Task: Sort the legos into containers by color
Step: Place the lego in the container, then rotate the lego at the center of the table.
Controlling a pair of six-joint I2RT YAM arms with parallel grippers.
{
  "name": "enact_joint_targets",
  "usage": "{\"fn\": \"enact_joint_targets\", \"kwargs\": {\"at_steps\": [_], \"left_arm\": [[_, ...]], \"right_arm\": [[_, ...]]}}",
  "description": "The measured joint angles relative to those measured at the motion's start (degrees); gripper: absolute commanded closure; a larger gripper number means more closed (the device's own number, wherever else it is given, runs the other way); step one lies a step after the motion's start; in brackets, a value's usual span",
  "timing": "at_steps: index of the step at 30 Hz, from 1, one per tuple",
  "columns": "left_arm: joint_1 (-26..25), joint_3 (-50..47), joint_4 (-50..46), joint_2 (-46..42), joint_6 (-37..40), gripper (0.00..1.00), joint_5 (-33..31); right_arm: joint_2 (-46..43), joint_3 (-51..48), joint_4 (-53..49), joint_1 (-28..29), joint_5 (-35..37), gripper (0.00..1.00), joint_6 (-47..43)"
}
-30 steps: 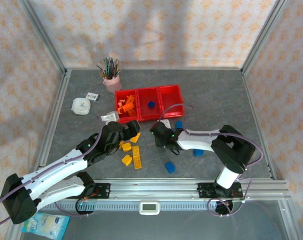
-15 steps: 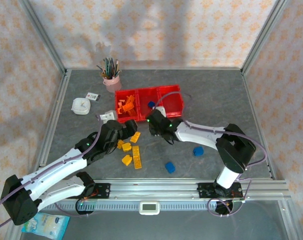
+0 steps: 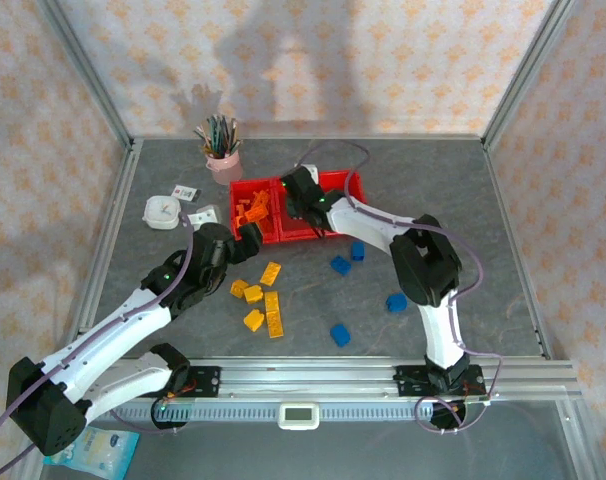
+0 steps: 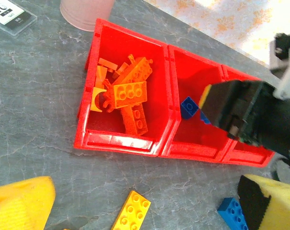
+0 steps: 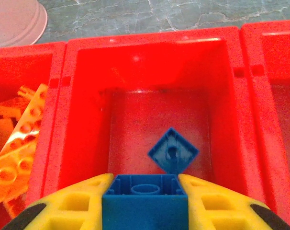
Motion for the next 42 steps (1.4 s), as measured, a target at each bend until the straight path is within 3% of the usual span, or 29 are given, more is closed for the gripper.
{"fn": "enact_joint_targets", "kwargs": {"at_steps": [3, 11, 26, 35, 42], "left_arm": [[0.37, 0.09, -0.02, 0.24, 0.59, 0.01, 0.35], [0.72, 1.03, -0.42, 0.5, 0.98, 0.01, 1.22], [0.46, -0.72, 0.92, -0.48, 0.24, 0.01, 6.27], [-4.96, -3.65, 4.61, -0.17, -2.99, 0.01, 6.56], [-8.63, -5.09, 8.24, 2.29, -5.81, 0.01, 5.62]], "right_arm": [[2.49, 3.43, -0.76, -0.39, -0.09, 0.53, -1.11], [2.05, 6.16, -1.9, -0.37, -0.55, 0.47, -2.32], [-23.65, -23.47, 1.01, -0.37, -3.76, 0.36, -0.11], [-25.53, -34.05, 2.19, -0.44, -5.84, 0.3, 0.28], [-24.55, -36.33, 3.74, -1.01, -6.67, 0.26, -0.24]]}}
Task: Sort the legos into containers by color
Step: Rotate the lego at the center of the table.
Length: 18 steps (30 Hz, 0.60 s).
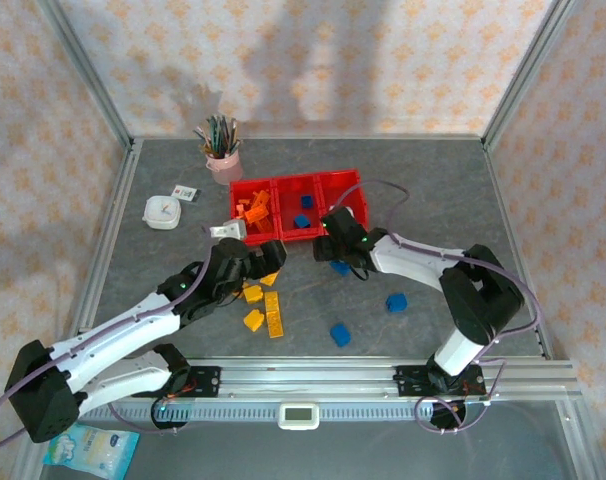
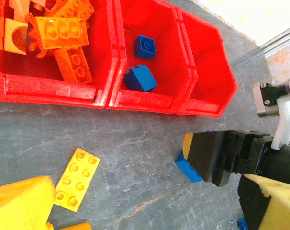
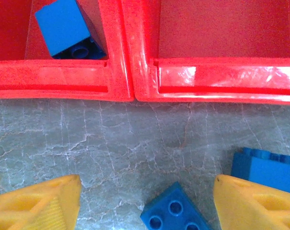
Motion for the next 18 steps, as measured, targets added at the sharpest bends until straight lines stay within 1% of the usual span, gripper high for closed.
{"fn": "enact_joint_targets", "kwargs": {"at_steps": [9, 14, 18], "left_arm": [[-0.07, -0.15, 0.87, 0.96, -1.07, 0.01, -1.11], [-0.07, -0.15, 0.87, 0.83, -1.42, 0.01, -1.68], [-0.07, -0.2, 0.85, 0.24, -1.42, 0.01, -2.1]], "right_arm": [[3.54, 0.0, 1.07, 0.04, 1.16, 0.24, -2.32], [3.78, 0.0, 1.25, 0.2, 1.36, 0.25, -3.08], [3.78, -0.35, 1.44, 1.7, 2.47, 0.27, -3.08]]}}
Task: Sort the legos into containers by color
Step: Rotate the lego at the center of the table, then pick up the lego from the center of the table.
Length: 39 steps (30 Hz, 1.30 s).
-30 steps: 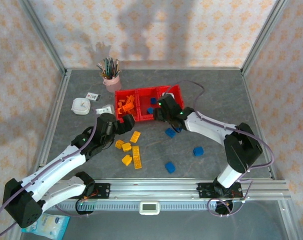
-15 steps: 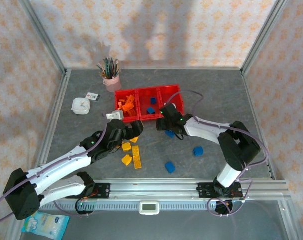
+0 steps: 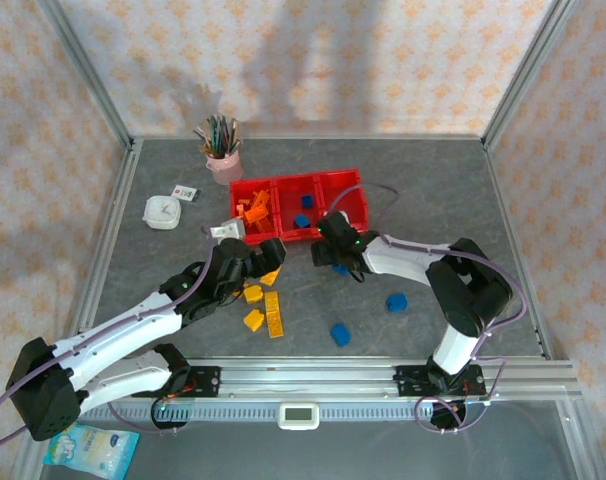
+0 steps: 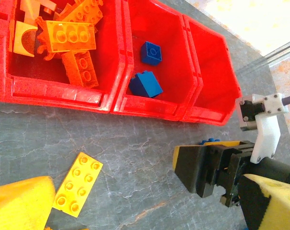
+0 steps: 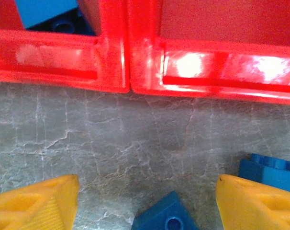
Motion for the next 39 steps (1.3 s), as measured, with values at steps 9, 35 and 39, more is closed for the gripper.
{"fn": "enact_joint_targets", "kwargs": {"at_steps": [9, 35, 39], "left_arm": [[0.0, -0.02, -0.04, -0.94, 0.02, 0.01, -1.16], [0.0, -0.02, -0.5, -1.95, 0.24, 0.01, -2.8], [0.0, -0.02, -0.5, -1.95, 0.35, 0.01, -2.78]], "right_arm": [[0.04, -1.05, -2.38, 4.11, 1.92, 0.3, 2.03], [-4.26, -3.39, -11.04, 5.42, 2.38, 0.26, 18.91], [-2.1, -3.37, -9.9, 5.42, 2.29, 0.32, 19.15]]}}
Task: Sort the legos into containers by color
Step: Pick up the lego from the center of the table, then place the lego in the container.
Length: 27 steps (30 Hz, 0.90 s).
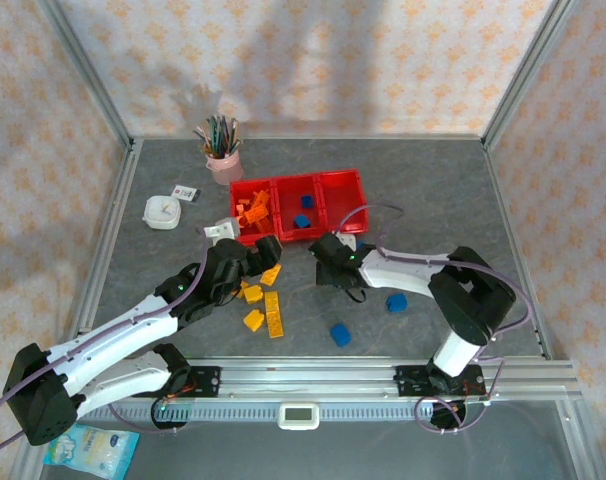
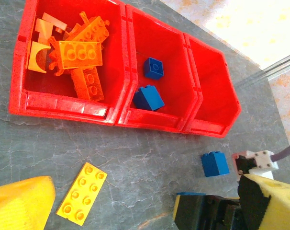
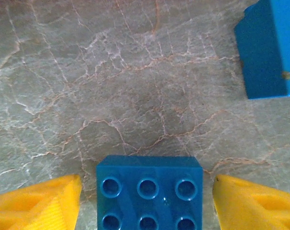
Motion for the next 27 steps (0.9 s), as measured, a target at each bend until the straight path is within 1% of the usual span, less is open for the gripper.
{"fn": "enact_joint_targets", "kwargs": {"at_steps": [6, 9, 12, 17, 21, 24, 27], "left_arm": [[0.0, 0.0, -0.04, 0.0, 0.33, 0.01, 0.0], [0.0, 0.0, -0.42, 0.0, 0.35, 0.01, 0.0], [0.0, 0.0, -0.87, 0.0, 0.37, 0.01, 0.0], [0.68, 0.0, -1.29, -0.15, 1.03, 0.01, 0.22], [3.04, 0.07, -2.25, -1.27, 2.1, 0.01, 0.63], [5.35, 0.44, -3.26, -2.1, 3.23, 0.01, 0.98], [7.3, 1.97, -4.52, -2.19, 4.52, 0.01, 1.55]], "right_arm": [[1.27, 0.17, -0.31, 0.0, 1.66, 0.45, -0.28], [1.66, 0.76, -1.33, 0.0, 2.27, 0.53, -0.9], [1.66, 1.25, -1.79, 0.0, 2.19, 0.58, -1.68], [1.6, 4.59, -1.75, 0.13, 2.05, 0.59, -3.65], [0.96, 9.42, -1.92, 0.15, 1.7, 0.59, -5.84], [1.22, 15.26, -2.4, -0.52, 1.7, 0.59, -7.85], [3.67, 22.93, -2.12, -2.1, 1.75, 0.58, -10.01]]}}
